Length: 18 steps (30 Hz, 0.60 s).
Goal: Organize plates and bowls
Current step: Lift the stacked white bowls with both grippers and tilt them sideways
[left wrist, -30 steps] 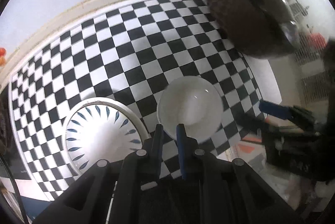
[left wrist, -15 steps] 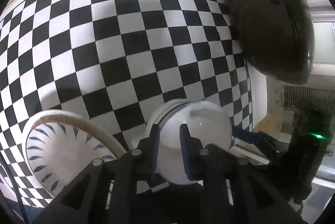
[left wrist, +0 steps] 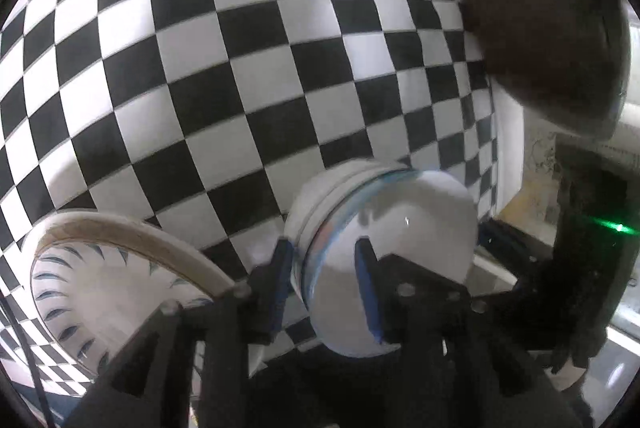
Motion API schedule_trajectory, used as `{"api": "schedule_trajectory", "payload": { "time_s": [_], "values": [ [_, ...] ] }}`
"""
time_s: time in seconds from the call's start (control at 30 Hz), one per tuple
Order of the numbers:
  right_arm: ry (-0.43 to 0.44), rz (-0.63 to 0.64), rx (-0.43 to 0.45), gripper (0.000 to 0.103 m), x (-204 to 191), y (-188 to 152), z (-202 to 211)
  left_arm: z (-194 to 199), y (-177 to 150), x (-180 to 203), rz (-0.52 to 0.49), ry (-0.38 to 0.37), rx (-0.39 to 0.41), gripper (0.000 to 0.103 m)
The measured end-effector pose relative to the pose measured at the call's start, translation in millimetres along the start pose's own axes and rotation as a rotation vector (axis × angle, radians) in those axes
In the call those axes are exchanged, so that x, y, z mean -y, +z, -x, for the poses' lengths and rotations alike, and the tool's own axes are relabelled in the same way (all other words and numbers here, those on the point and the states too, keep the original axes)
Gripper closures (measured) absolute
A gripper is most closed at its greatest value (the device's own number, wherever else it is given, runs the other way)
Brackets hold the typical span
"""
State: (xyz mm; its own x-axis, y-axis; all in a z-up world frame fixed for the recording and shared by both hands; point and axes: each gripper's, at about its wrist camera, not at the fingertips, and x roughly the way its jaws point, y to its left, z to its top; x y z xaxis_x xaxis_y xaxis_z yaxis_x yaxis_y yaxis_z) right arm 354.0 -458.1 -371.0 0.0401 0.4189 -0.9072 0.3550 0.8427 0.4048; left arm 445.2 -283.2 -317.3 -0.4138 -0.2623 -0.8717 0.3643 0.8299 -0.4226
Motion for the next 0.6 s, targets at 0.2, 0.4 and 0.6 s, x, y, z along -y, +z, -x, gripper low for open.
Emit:
{"api": "schedule_trajectory", "payload": {
  "time_s": [0.2, 0.4, 0.6],
  "values": [
    [0.005, 0.004, -0.046, 0.019, 1, 4, -17, -26, 5, -6, 0.002, 0.029, -0.064, 0.072],
    [0.029, -0.026, -0.069, 0.019, 3, 8, -31, -37, 6, -9, 0.012, -0.009, -0.075, 0.069],
    [0.053, -0.053, -0.048, 0.040, 2, 6, -37, -35, 5, -13, 0.024, -0.059, -0.039, 0.070]
  ]
}}
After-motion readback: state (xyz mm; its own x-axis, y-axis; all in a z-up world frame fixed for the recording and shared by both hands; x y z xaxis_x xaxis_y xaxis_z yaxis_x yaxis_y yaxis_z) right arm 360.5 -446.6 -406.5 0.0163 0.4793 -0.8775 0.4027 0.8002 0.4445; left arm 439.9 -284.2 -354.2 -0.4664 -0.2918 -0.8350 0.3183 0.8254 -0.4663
